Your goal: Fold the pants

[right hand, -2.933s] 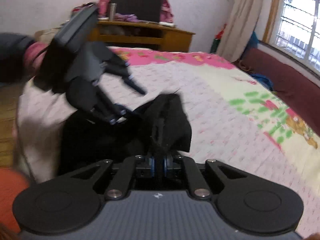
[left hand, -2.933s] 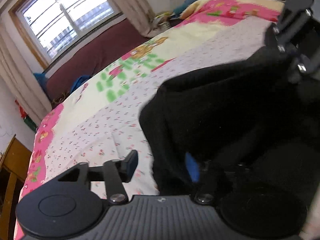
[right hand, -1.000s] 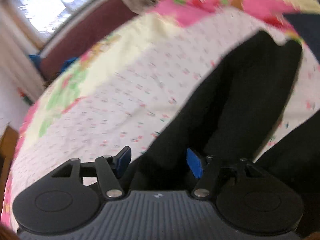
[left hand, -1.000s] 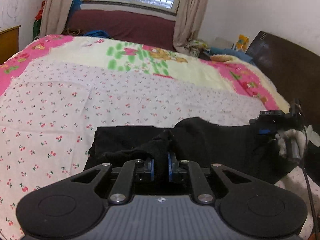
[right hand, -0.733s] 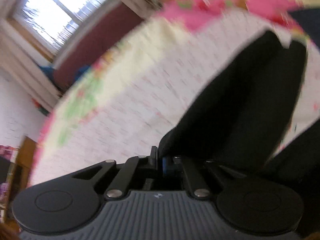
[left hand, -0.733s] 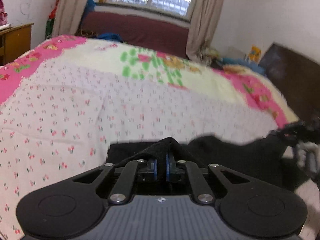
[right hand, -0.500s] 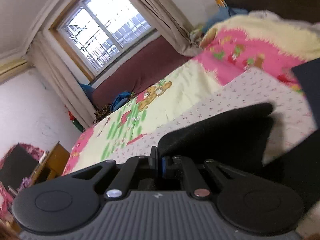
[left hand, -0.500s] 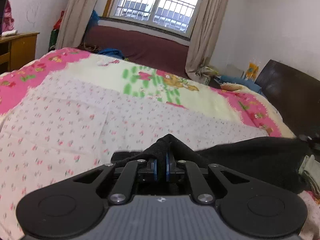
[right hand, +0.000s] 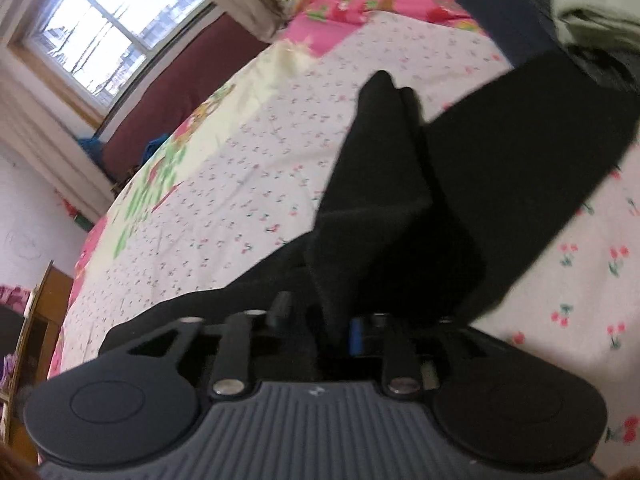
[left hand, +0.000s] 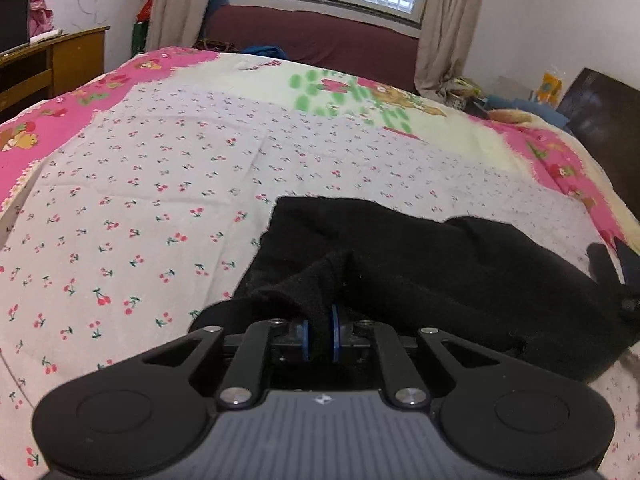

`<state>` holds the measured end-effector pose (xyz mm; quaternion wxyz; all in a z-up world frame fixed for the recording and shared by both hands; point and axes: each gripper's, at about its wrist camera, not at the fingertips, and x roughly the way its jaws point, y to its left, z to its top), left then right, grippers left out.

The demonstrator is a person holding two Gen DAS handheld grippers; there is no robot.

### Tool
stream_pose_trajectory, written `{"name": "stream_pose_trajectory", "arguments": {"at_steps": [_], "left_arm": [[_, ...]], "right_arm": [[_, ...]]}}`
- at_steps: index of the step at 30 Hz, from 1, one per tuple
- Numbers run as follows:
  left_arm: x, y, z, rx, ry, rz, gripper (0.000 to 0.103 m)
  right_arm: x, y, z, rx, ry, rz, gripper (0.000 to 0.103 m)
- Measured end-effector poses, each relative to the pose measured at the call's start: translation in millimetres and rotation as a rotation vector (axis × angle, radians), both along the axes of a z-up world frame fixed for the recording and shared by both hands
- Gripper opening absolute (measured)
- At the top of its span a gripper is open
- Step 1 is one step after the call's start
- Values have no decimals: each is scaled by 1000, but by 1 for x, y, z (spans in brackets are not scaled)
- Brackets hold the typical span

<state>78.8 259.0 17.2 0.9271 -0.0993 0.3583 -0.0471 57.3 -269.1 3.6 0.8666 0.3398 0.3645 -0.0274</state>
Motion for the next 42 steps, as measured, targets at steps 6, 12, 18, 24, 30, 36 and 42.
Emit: {"name": "stream_pose_trajectory", "arguments": {"at_steps": [6, 12, 18, 24, 30, 36, 42], "left_arm": [[5, -5, -6, -13, 28, -31, 48], [-14, 8, -14, 11, 34, -16, 54], [-21, 9, -8, 17, -31, 0, 54], [-38, 10, -14, 43, 1, -103, 54], [-45, 28, -23, -36, 15, -93, 53], [-36, 39, -12, -105, -73, -76, 53], [-43, 39, -24, -130, -72, -84, 53]], "right_arm": [[17, 15, -1, -38, 77, 65, 64], [-30, 37, 45, -425, 70, 65, 65], [15, 150, 86, -403, -124, 457, 65], [106, 282, 66, -441, -152, 828, 65], [174, 319, 46, -473, -59, 899, 65], [185, 388, 49, -287, -57, 1203, 70], [194, 457, -4, -293, 121, 1416, 74]]}}
